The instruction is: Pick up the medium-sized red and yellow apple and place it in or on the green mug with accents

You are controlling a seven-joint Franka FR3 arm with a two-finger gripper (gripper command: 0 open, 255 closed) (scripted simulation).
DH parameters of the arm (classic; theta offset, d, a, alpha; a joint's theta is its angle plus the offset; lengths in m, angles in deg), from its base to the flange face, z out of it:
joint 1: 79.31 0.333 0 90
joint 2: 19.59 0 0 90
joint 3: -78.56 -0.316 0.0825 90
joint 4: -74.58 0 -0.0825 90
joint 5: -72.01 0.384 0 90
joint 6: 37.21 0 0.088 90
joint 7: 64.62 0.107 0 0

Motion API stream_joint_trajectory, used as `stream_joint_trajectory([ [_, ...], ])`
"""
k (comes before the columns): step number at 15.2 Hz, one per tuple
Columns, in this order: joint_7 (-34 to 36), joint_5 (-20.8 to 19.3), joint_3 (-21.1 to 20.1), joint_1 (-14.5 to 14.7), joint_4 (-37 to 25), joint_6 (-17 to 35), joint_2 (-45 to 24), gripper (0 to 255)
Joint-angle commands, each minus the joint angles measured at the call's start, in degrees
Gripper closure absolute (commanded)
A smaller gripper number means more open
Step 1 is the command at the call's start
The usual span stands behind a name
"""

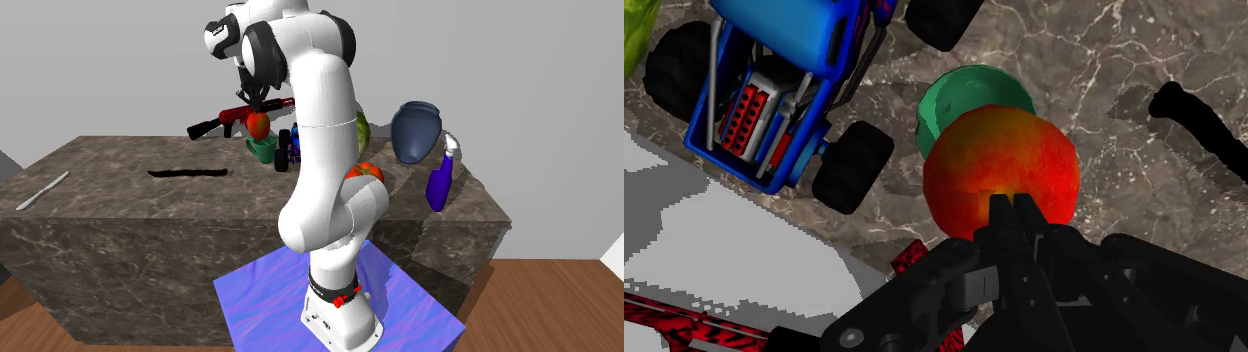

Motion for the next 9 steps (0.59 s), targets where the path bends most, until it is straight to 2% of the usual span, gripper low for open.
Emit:
stream_joint_trajectory([
  [1, 0.00, 0.00, 0.00, 0.00, 0.00, 0.01, 0.01, 0],
  [6, 0.00, 0.00, 0.00, 0.00, -0.01, 0.00, 0.00, 0],
  [9, -0.05, 0.02, -0.08, 0.15, -5.57, -5.71, 0.15, 0],
])
